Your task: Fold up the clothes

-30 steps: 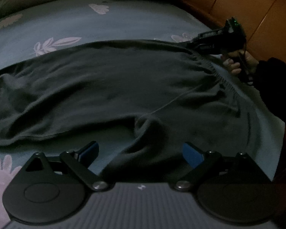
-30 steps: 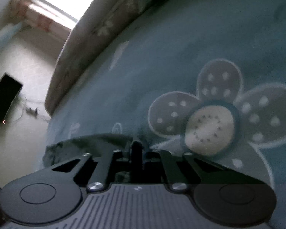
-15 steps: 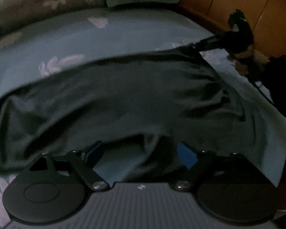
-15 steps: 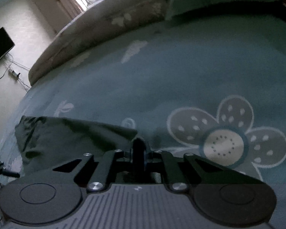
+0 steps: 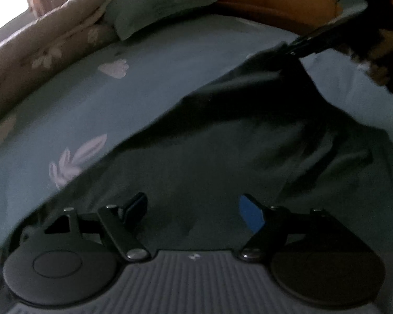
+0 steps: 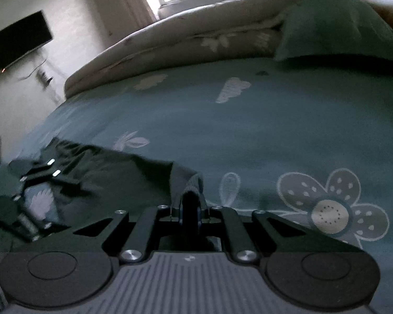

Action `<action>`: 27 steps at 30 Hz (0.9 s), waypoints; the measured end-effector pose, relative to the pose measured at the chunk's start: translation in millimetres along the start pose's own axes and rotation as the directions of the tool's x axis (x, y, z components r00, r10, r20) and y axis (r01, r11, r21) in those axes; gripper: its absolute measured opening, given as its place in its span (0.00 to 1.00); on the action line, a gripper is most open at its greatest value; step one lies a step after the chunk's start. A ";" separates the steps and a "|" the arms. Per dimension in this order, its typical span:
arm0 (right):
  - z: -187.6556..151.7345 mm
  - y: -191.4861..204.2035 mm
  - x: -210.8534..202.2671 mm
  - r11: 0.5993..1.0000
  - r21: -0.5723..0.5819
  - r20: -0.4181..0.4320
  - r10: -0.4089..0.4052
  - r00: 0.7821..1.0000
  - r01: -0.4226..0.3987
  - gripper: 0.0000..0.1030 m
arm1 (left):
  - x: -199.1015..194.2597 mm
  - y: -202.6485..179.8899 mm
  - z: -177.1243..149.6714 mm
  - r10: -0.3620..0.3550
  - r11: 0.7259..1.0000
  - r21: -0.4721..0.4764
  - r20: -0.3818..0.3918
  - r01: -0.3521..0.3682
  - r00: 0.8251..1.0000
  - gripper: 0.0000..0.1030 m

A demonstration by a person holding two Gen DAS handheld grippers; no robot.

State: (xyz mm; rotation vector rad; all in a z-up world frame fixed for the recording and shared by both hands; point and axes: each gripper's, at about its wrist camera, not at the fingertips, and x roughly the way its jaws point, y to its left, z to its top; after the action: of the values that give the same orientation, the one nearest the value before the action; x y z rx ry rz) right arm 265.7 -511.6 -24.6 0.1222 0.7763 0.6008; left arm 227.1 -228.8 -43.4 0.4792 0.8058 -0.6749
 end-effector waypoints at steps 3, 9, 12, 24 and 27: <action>-0.3 18.1 -8.6 0.998 -0.051 0.000 0.021 1.000 -0.021 0.11 | 7.3 -1.1 6.3 0.021 0.998 0.056 0.009 -0.022 1.000 0.74; -3.1 54.4 -23.9 0.985 -0.152 -0.009 0.077 0.997 -0.077 0.11 | 24.1 -6.0 14.5 0.103 0.968 0.225 0.032 -0.107 0.994 0.74; -7.9 68.4 -30.0 0.976 -0.193 -0.020 0.095 0.995 -0.097 0.11 | 36.4 -6.4 16.8 0.154 0.938 0.307 0.042 -0.160 0.987 0.74; -33.6 93.5 -43.8 0.956 -0.265 -0.085 0.108 0.991 -0.127 0.11 | 71.4 -3.5 25.5 0.221 0.699 0.668 0.136 -0.254 0.966 0.75; -38.3 94.6 -43.7 0.955 -0.270 -0.097 0.097 0.991 -0.120 0.11 | 75.2 4.3 23.2 0.175 0.656 0.730 0.101 -0.193 0.979 0.61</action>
State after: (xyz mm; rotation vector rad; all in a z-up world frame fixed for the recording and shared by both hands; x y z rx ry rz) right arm 171.1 -461.7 5.2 -0.1182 0.7617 0.8167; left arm 279.7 -267.5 -87.6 1.2846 0.4133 -0.8024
